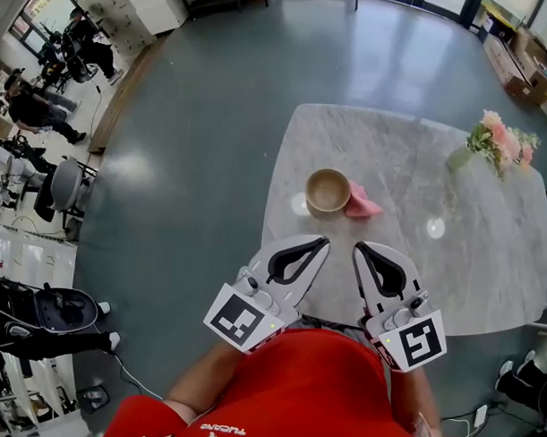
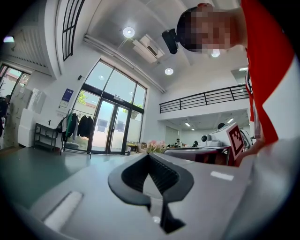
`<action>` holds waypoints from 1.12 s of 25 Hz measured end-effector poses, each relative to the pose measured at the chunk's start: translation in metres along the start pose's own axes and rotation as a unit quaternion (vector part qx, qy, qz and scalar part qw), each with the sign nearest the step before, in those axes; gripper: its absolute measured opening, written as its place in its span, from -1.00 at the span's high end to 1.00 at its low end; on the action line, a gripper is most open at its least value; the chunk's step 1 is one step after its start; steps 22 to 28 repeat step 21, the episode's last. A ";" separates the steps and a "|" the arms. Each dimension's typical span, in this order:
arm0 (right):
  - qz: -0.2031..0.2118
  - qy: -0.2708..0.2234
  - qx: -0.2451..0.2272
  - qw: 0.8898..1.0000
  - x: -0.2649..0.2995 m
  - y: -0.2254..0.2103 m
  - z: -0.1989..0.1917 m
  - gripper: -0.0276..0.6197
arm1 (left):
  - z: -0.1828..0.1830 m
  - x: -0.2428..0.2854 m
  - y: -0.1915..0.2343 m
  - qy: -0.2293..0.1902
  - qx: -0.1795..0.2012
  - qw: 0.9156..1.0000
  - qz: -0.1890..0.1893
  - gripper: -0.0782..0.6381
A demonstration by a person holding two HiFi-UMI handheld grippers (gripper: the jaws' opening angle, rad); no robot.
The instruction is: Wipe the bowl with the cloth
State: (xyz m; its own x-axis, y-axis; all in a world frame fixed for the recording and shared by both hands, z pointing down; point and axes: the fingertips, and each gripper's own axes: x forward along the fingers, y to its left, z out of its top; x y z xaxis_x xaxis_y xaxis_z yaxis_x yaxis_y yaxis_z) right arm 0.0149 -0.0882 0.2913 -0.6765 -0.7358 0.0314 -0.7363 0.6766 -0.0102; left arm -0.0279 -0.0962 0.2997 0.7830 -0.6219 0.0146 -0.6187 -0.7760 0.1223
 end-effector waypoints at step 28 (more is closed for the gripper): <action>0.002 0.003 -0.002 1.000 0.000 -0.004 -0.001 0.91 | -0.001 0.008 -0.002 -0.010 0.004 1.000 -0.006 0.77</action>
